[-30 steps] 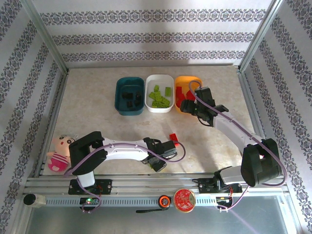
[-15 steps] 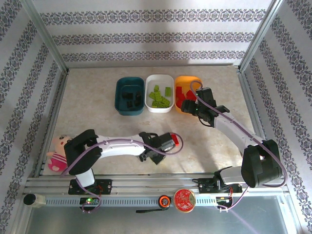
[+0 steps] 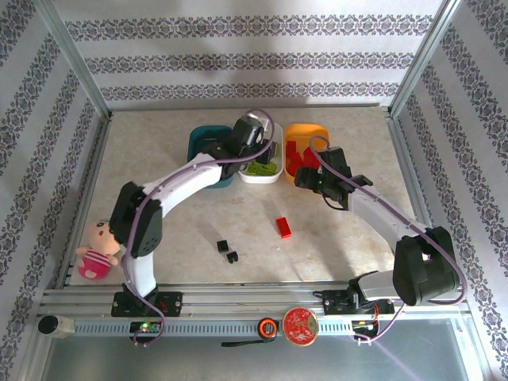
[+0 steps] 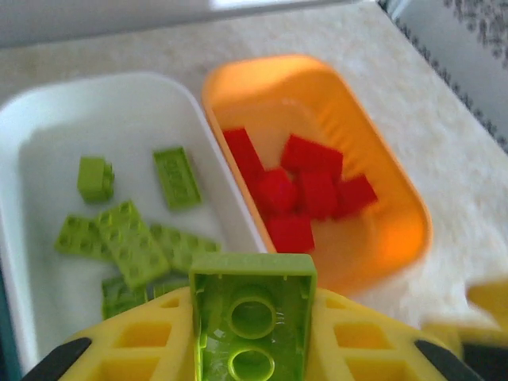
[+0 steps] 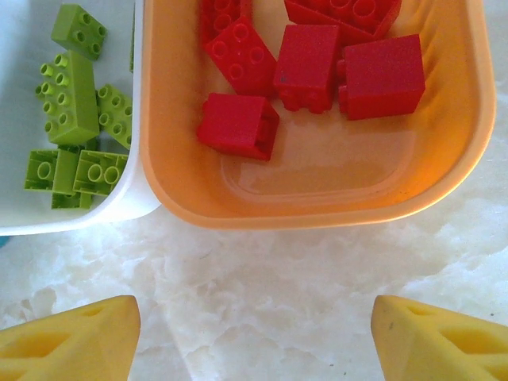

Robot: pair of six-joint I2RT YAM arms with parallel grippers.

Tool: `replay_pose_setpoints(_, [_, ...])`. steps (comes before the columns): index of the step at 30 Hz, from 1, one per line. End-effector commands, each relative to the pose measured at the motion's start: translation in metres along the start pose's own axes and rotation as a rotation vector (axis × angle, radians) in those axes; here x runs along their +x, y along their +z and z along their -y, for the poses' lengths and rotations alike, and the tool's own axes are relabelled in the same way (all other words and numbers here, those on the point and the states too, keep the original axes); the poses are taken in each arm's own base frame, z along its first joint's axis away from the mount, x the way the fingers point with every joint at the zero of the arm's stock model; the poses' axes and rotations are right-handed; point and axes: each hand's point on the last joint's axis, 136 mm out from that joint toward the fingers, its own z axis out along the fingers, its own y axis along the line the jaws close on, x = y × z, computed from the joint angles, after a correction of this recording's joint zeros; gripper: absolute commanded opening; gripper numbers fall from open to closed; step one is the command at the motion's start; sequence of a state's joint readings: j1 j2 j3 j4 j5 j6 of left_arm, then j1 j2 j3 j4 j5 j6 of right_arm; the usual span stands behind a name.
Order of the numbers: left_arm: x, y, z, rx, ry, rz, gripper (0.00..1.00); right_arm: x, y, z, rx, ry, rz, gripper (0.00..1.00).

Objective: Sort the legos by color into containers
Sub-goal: Place the lego in the container, then pick up the lego from the bottom-center of the table.

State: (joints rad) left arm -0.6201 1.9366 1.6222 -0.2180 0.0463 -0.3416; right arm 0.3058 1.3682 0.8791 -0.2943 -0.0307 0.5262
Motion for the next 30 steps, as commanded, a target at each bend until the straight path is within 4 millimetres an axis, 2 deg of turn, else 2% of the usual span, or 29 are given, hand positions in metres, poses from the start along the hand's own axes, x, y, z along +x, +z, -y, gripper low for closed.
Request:
replay_pose_setpoints(1, [0.012,0.034,-0.019,-0.027,-0.054,-0.084,0.21,0.013,0.004,-0.012,-0.053,-0.031,-0.039,0.77])
replay_pose_setpoints(5, [0.020,0.060,-0.030,-0.056,-0.073,-0.145,0.21,0.036,0.008,-0.027,-0.088,-0.114,-0.100,0.78])
replay_pose_setpoints(7, [0.022,0.069,-0.028,-0.037,-0.077,-0.161,0.22,0.049,0.010,-0.032,-0.085,-0.158,-0.121,0.78])
replay_pose_setpoints(11, [0.017,0.077,-0.023,-0.015,-0.096,-0.156,0.41,0.071,0.014,-0.038,-0.084,-0.208,-0.157,0.79])
replay_pose_setpoints(14, [0.000,0.074,-0.022,0.009,-0.130,-0.113,0.55,0.080,0.018,-0.039,-0.075,-0.224,-0.168,0.80])
replay_pose_setpoints(16, [-0.016,0.067,-0.020,0.040,-0.165,-0.075,0.61,0.082,0.020,-0.041,-0.071,-0.229,-0.171,0.80])
replay_pose_setpoints(19, [-0.039,0.047,-0.019,0.075,-0.209,-0.013,0.67,0.085,0.023,-0.042,-0.057,-0.240,-0.185,0.80])
replay_pose_setpoints(23, [-0.057,-0.001,-0.016,0.118,-0.235,0.096,0.80,0.092,0.028,-0.044,-0.025,-0.269,-0.216,0.80])
replay_pose_setpoints(26, [-0.048,-0.042,-0.022,0.115,-0.271,0.163,0.93,0.107,0.033,-0.042,0.002,-0.290,-0.266,0.80])
replay_pose_setpoints(28, [-0.032,-0.066,-0.029,0.103,-0.301,0.188,0.98,0.119,0.036,-0.041,0.014,-0.312,-0.300,0.79])
replay_pose_setpoints(30, [-0.009,-0.087,-0.040,0.082,-0.340,0.198,1.00,0.131,0.036,-0.040,0.032,-0.336,-0.327,0.77])
